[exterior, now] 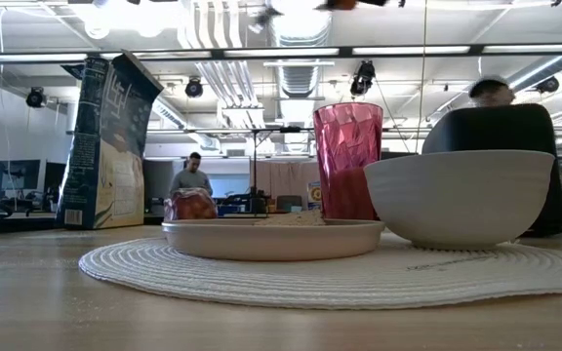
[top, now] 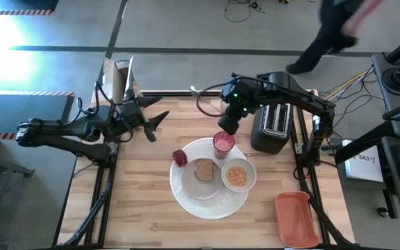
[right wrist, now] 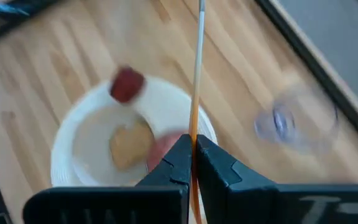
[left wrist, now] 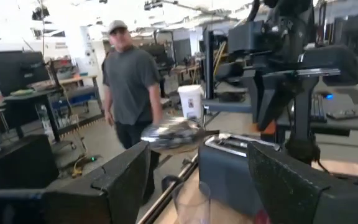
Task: Arrange a breakfast setting
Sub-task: Put the orange spoon from the transparent cup to the right of the white bowl
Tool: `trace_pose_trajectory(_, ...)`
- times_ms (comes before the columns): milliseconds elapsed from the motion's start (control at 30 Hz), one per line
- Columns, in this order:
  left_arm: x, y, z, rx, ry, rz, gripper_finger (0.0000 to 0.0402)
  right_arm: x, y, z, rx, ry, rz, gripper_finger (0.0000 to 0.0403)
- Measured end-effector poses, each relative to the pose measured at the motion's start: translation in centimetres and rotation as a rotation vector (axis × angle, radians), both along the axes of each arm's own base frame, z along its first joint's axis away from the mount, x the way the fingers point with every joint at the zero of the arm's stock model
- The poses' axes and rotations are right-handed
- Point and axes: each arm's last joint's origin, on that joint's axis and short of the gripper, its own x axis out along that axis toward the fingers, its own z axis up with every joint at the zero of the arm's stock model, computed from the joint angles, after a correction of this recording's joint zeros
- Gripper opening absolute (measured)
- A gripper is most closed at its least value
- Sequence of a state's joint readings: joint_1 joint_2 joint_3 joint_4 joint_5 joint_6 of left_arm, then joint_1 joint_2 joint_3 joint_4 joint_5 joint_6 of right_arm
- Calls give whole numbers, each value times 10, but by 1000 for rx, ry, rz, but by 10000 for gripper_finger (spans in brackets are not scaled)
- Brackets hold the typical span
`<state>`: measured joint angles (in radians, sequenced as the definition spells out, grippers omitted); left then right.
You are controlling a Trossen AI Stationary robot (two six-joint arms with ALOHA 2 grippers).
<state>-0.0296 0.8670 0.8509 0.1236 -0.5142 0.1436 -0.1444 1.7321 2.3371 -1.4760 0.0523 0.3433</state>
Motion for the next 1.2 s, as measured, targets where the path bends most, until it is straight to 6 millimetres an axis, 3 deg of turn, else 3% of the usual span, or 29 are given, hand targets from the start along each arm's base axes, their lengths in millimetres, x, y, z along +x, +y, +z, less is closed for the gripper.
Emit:
trace_pose_trajectory(100,-6,0,-1,-5,30,2,247,-8,4,-5,52,87,-101,8)
trace_pose_trajectory(500,-36,3,-1,-11,87,66,232,-13,35,2,234,27,-244,8)
trace_pose_trajectory(733,-60,4,2,-2,89,80,230,-9,72,-5,349,51,-321,8)
trace_pose_trajectory(933,-80,4,4,37,93,83,230,-12,116,-16,495,106,-459,8)
trace_pose_trajectory(1200,-106,5,7,-7,21,79,230,-21,170,-42,627,246,-678,8)
